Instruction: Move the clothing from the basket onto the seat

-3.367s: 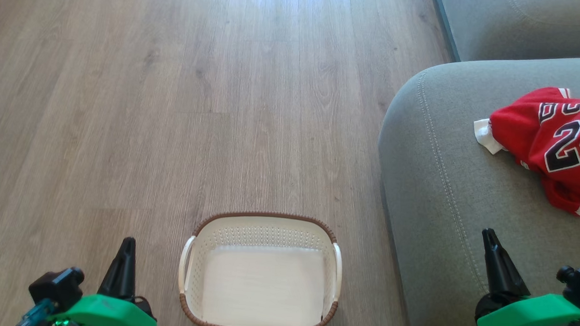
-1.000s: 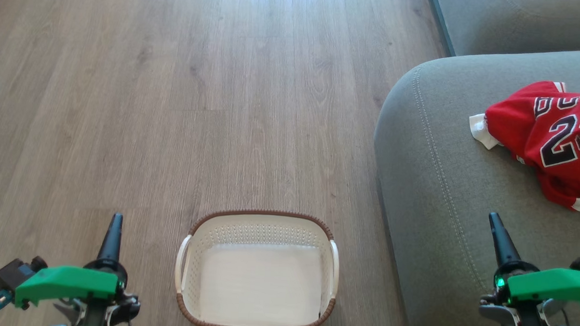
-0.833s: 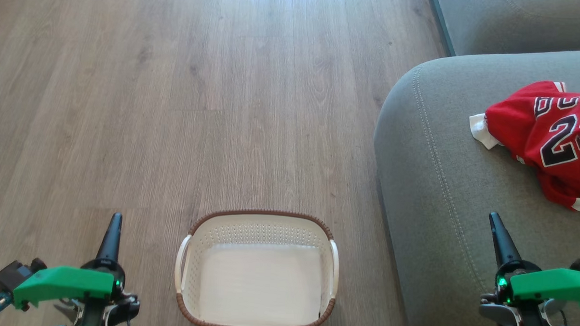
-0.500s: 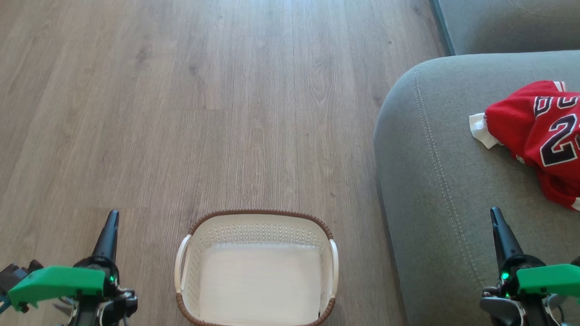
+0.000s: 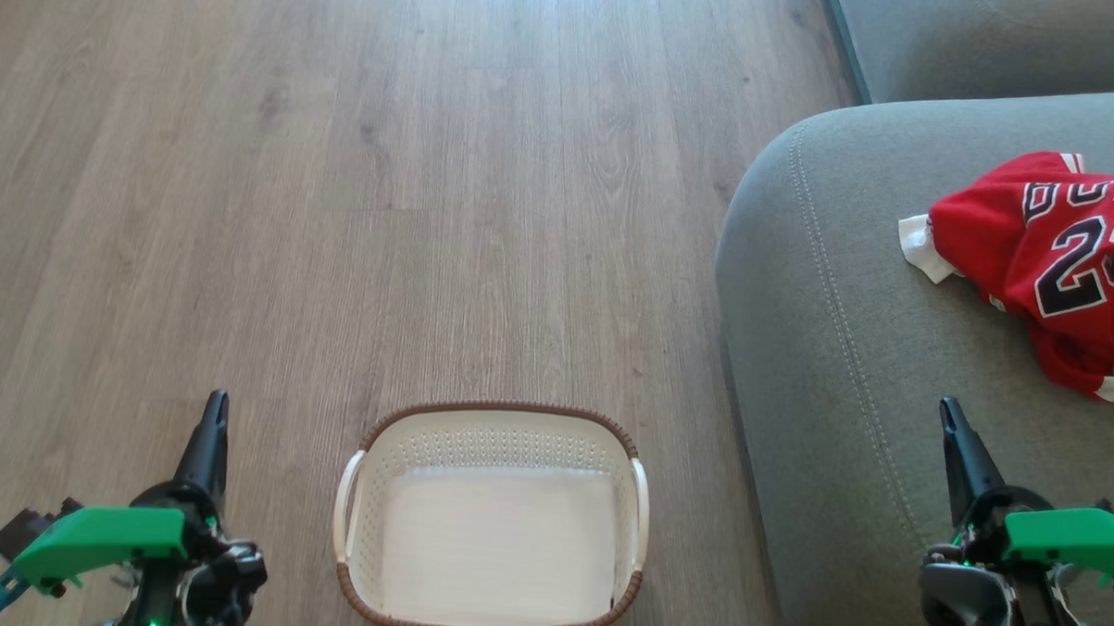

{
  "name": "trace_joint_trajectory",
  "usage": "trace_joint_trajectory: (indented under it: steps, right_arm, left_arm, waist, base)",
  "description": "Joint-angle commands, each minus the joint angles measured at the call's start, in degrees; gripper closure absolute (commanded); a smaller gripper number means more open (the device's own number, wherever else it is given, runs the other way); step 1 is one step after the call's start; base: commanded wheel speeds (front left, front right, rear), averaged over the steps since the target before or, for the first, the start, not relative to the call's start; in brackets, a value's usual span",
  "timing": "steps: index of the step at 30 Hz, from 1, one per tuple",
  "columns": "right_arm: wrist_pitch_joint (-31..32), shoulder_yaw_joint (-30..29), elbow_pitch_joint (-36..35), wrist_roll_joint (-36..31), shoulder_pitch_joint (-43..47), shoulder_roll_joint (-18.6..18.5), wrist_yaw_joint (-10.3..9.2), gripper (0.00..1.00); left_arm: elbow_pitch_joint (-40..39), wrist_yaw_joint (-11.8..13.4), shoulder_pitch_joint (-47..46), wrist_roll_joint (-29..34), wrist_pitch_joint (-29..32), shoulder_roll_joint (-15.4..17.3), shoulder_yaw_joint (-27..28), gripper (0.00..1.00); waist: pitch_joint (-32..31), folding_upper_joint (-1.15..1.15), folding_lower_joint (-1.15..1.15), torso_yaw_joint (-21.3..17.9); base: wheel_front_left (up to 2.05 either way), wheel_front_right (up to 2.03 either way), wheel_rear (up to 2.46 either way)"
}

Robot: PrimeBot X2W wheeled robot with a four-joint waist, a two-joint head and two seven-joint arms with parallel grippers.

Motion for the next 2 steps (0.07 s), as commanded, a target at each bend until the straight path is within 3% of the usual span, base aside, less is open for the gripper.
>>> trace_joint_trajectory:
  steps: [1,2]
  right_arm:
    - [0.7,0.8,-1.6,1.0,-3.7,0.0,0.46,1.0]
    - [0.7,0.8,-1.6,1.0,-3.7,0.0,0.46,1.0]
  left_arm:
    - [-1.4,-0.6,-3.5,-1.1,0.4,0.3,2.6,1.0]
    - [-1.4,-0.6,-3.5,-1.1,0.4,0.3,2.6,1.0]
  waist:
    - [0.0,0.0,0.0,0.0]
    - [0.0,0.0,0.0,0.0]
  base:
    - [0.0,0.0,0.0]
    - [0.0,0.0,0.0]
